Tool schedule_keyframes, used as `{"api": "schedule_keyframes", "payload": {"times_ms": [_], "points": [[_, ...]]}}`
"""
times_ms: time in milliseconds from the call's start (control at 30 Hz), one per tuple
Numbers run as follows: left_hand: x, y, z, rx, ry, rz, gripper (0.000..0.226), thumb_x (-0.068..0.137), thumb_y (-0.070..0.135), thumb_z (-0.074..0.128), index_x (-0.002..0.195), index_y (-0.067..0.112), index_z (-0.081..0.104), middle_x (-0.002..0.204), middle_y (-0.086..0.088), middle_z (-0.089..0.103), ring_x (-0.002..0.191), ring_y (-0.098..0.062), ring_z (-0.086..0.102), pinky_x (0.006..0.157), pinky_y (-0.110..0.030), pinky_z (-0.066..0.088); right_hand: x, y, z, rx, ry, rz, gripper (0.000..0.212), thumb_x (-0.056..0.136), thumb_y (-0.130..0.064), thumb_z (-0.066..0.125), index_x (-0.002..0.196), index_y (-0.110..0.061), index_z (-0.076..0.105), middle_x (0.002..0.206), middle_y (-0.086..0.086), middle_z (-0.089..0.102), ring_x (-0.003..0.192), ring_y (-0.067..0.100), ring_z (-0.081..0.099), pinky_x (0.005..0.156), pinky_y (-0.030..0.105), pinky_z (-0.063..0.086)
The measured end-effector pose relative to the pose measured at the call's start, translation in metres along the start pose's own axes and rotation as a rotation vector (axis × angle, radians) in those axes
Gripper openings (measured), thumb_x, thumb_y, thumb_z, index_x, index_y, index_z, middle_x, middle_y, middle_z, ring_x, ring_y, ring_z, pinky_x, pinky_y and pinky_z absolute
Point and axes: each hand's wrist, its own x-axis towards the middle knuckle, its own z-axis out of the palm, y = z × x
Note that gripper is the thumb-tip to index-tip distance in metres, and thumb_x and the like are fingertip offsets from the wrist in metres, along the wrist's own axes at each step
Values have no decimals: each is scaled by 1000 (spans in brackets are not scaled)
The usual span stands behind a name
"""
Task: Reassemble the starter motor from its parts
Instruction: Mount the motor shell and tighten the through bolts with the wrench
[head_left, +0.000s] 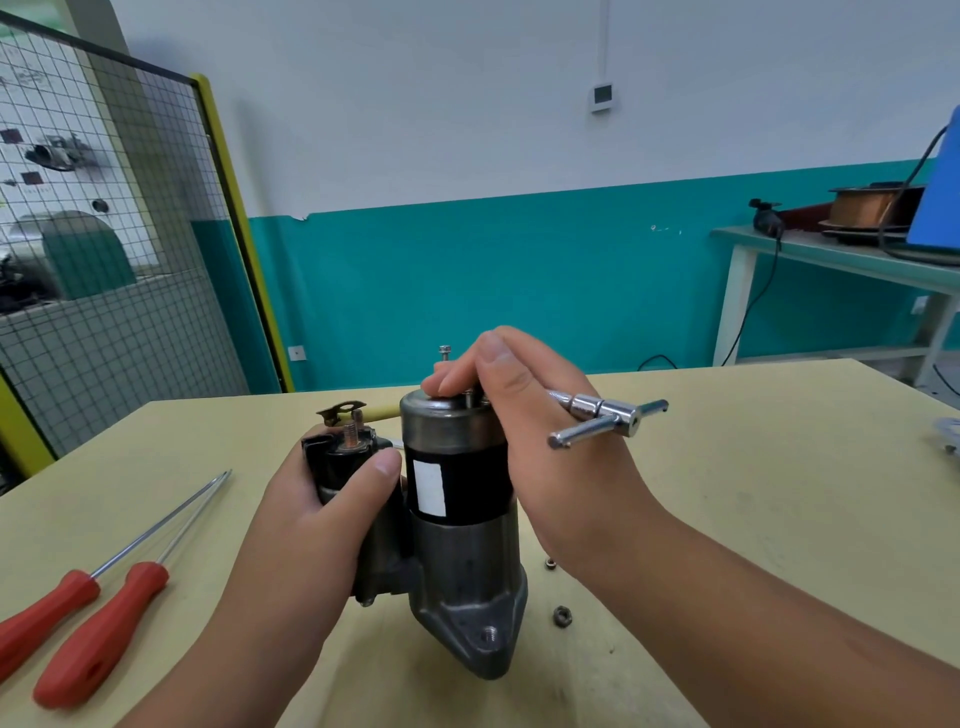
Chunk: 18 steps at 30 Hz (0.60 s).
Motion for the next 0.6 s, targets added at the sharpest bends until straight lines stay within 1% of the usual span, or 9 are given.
{"api": "schedule_keyframes", "payload": {"times_ms": [67,167,233,267,367,400,500,533,600], "points": [[0,0,0,-2,-4,-1,46,61,72,71,98,45,73,93,0,80,80,-35,78,41,-36,48,0,1,0,-3,-10,12,36,109,-37,46,93,-15,69,99,-1,74,102,14,70,92,29,58],[1,0,0,-5,-5,-4,48,61,73,70,99,45,73,91,1,80,79,-32,79,40,-30,48,0,1,1,-15,-11,15,33,108,-40,47,93,-20,69,99,-3,75,102,10,70,85,18,56],[1,0,0,1,-5,0,49,61,74,70,100,44,72,91,2,80,80,-32,77,40,-27,48,2,3,1,-17,-8,6,31,108,-40,48,92,-23,68,99,-4,75,100,9,71,83,16,55],[1,0,-1,4,-3,4,49,61,74,69,100,44,72,90,3,79,79,-32,76,40,-28,47,2,4,2,-15,-10,2,29,107,-39,49,91,-25,68,99,-4,75,100,10,71,84,17,56],[1,0,-1,9,4,5,48,61,75,68,98,45,72,88,3,78,73,-30,73,39,-30,46,3,8,2,-22,-13,-17,25,106,-39,51,88,-32,67,101,-2,75,101,14,71,91,29,59],[1,0,-1,7,5,0,48,60,75,68,98,46,71,89,3,79,74,-31,74,39,-30,46,3,9,2,-33,-12,-21,25,106,-39,51,88,-33,67,101,-2,75,101,14,71,91,29,59],[0,-1,0,-13,10,-9,51,59,74,69,101,45,72,91,2,79,74,-33,76,38,-31,46,3,9,2,-70,-12,-17,24,107,-37,50,92,-28,68,101,-4,75,99,9,70,85,20,57],[0,-2,1,-14,13,-1,51,60,74,68,101,44,72,92,1,79,76,-34,76,39,-31,46,2,8,1,-82,-13,-10,25,107,-37,50,93,-26,68,100,-5,74,98,8,70,83,19,57],[-1,-4,3,-15,29,24,49,63,72,68,101,41,73,91,0,79,80,-37,76,42,-31,47,1,7,0,-93,-15,7,27,108,-37,50,95,-21,69,100,-5,74,97,8,70,83,23,59]]}}
